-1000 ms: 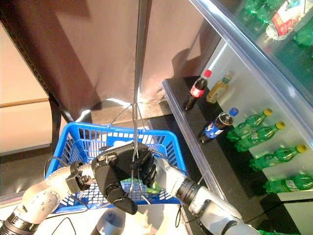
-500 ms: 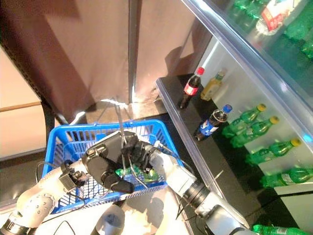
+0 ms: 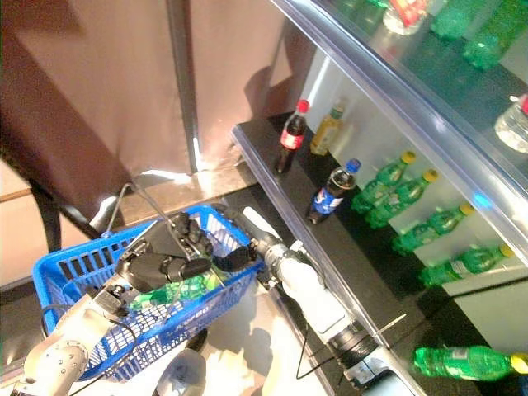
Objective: Pick up the drink and place into the basket.
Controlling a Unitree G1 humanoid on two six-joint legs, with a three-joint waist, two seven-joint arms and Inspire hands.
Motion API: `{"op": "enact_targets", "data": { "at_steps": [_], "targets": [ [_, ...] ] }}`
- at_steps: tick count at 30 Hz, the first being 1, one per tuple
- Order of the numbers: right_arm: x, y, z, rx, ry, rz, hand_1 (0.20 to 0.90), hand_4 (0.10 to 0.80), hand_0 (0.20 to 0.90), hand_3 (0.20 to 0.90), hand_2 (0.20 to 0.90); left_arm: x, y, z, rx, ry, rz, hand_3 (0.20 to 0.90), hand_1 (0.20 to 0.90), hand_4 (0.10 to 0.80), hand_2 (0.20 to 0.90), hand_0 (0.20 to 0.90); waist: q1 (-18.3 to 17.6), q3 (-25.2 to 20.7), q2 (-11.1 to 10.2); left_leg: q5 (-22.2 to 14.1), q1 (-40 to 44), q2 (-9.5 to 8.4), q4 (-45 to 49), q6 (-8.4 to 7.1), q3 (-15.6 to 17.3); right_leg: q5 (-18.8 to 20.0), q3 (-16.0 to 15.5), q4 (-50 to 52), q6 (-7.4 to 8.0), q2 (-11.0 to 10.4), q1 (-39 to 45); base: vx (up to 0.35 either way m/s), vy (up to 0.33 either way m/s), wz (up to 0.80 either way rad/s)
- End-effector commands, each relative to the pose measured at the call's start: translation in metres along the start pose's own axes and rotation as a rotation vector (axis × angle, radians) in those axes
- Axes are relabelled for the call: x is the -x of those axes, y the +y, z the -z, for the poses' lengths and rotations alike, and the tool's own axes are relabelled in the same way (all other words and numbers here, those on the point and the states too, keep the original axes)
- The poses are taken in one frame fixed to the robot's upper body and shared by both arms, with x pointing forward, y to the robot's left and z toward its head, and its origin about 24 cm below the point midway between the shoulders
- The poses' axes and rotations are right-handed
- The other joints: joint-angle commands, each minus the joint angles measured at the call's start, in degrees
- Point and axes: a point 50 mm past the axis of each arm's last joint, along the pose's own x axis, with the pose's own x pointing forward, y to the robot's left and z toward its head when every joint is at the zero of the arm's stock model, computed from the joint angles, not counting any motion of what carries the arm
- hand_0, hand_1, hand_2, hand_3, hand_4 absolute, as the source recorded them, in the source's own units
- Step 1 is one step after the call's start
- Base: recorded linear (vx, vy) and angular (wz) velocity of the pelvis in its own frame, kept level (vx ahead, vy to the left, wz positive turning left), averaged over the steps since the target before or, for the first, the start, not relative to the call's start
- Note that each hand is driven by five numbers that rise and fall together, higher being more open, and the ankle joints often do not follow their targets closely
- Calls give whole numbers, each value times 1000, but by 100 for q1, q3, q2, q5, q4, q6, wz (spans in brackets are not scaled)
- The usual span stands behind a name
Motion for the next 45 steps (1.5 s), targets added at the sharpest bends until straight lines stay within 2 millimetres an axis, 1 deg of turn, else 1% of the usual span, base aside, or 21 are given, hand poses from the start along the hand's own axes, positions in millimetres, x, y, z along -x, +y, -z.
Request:
{"op": "enact_targets", "data": {
  "at_steps": [1,4,6,9,13,16,18,20,21,23,27,29,33,36,38,39,40,41,42,44,45],
  "targets": [
    [12,-22,-26,10,-204,119,900,800,900,900,900,-20,-45,-72,-110,-577,251,200,300,100,300,300,-112,-1374,564,74,298,55,-311,162,-42,247,-81,473,-219,100,-234,-45,23,-23],
    [17,-26,-24,-13,-219,164,900,800,900,900,900,-20,-35,-69,-115,-579,153,200,300,100,300,300,-255,-1392,592,49,329,70,-311,188,100,265,2,451,-194,84,-261,-38,14,-27],
    [24,-30,-19,-43,-227,206,900,800,900,900,900,-19,-22,-64,-132,-566,62,200,300,100,300,300,-384,-1408,629,20,366,91,-311,207,231,279,71,452,-164,58,-293,-36,-3,-21],
    [34,-28,-8,-79,-210,235,900,800,900,900,900,-15,-1,-52,-141,-532,-78,200,300,100,300,300,-564,-1431,692,-19,427,115,-311,229,399,310,153,443,-120,12,-306,-20,3,-24],
    [44,-28,6,-99,-160,242,900,800,900,900,900,-5,20,-38,-155,-482,-208,200,300,100,300,300,-759,-1441,724,-51,478,140,-311,244,578,374,257,427,-92,-17,-356,-21,-16,-25],
    [53,-28,18,-139,-116,251,900,800,900,900,900,7,38,-24,-162,-433,-321,200,300,100,300,300,-935,-1421,729,-82,528,176,-311,241,752,417,361,405,-85,-24,-409,-28,-35,-25],
    [57,-30,24,-170,-93,265,900,800,900,900,900,13,45,-19,-173,-410,-371,200,300,100,300,300,-1000,-1405,729,-96,551,192,-311,235,819,434,404,382,-84,-23,-419,-21,-28,-18],
    [64,-29,38,-187,-33,286,900,800,900,900,900,26,60,-7,-161,-370,-477,200,300,100,300,300,-1125,-1393,736,-119,587,210,-311,228,931,461,465,357,-80,-34,-442,-16,-23,-22],
    [65,-29,40,-189,-23,291,900,800,900,900,900,27,62,-5,-163,-364,-495,200,300,100,300,300,-1136,-1391,738,-122,592,214,-311,227,946,464,470,354,-79,-36,-443,-16,-20,-10],
    [73,-29,50,-201,27,317,900,800,900,900,900,38,72,2,-164,-335,-568,200,300,100,300,300,-1228,-1378,739,-146,608,224,-311,219,1023,496,501,342,-67,-52,-470,-22,-19,-3],
    [96,-25,77,-230,141,403,900,800,900,900,900,64,91,22,-171,-259,-714,200,300,100,300,300,-1481,-1354,748,-208,660,247,-311,212,1218,551,565,345,-49,-98,-530,-9,-6,-17],
    [101,-26,82,-232,168,435,900,800,900,900,900,67,93,25,-169,-238,-739,200,300,100,300,300,-1530,-1348,756,-217,669,245,-311,216,1241,561,588,350,-48,-101,-549,-2,4,-8],
    [122,-26,102,-242,270,576,900,800,900,900,900,82,106,44,-172,-159,-843,200,300,100,300,300,-1820,-1339,819,-273,736,250,-311,217,1390,576,751,358,-38,-120,-607,5,26,-14],
    [136,-25,115,-285,337,681,900,800,900,900,900,92,111,55,-160,-114,-897,200,300,100,300,300,-1942,-1332,858,-299,783,251,-311,227,1480,581,818,415,-22,-149,-643,11,31,-13],
    [153,-21,132,-338,423,772,900,800,900,900,900,102,115,66,-146,-66,-947,200,300,100,300,300,-2047,-1328,888,-325,825,246,-311,237,1554,571,873,462,-13,-167,-679,7,37,-27],
    [157,-20,137,-369,450,809,900,800,900,900,900,105,116,69,-141,-49,-960,200,300,100,300,300,-2064,-1323,897,-329,839,249,-311,238,1574,561,886,472,-15,-172,-683,7,30,-26],
    [166,-16,146,-398,503,853,900,800,900,900,900,109,117,76,-133,-20,-984,200,300,100,300,300,-2113,-1320,910,-341,856,250,-311,238,1607,548,914,483,-17,-170,-697,11,36,-25],
    [181,-11,162,-439,591,913,900,800,900,900,900,115,118,86,-124,29,-1021,200,300,100,300,300,-2168,-1314,929,-369,887,256,-311,242,1648,521,955,468,-31,-160,-700,12,38,-24],
    [190,-7,172,-459,645,942,900,800,900,900,900,118,119,93,-110,61,-1041,200,300,100,300,300,-2196,-1312,939,-384,904,253,-311,242,1670,519,981,456,-38,-149,-697,12,33,-17],
    [195,-5,178,-470,692,964,900,800,900,900,900,120,120,97,-105,90,-1056,200,300,100,300,300,-2210,-1304,944,-398,918,252,-311,242,1688,512,1002,447,-47,-139,-694,7,13,-19],
    [204,0,187,-492,744,978,900,800,900,900,900,122,121,101,-105,123,-1071,200,300,100,300,300,-2224,-1308,941,-415,937,250,-311,245,1705,527,1023,437,-49,-134,-689,13,4,-19]
  ]
}}
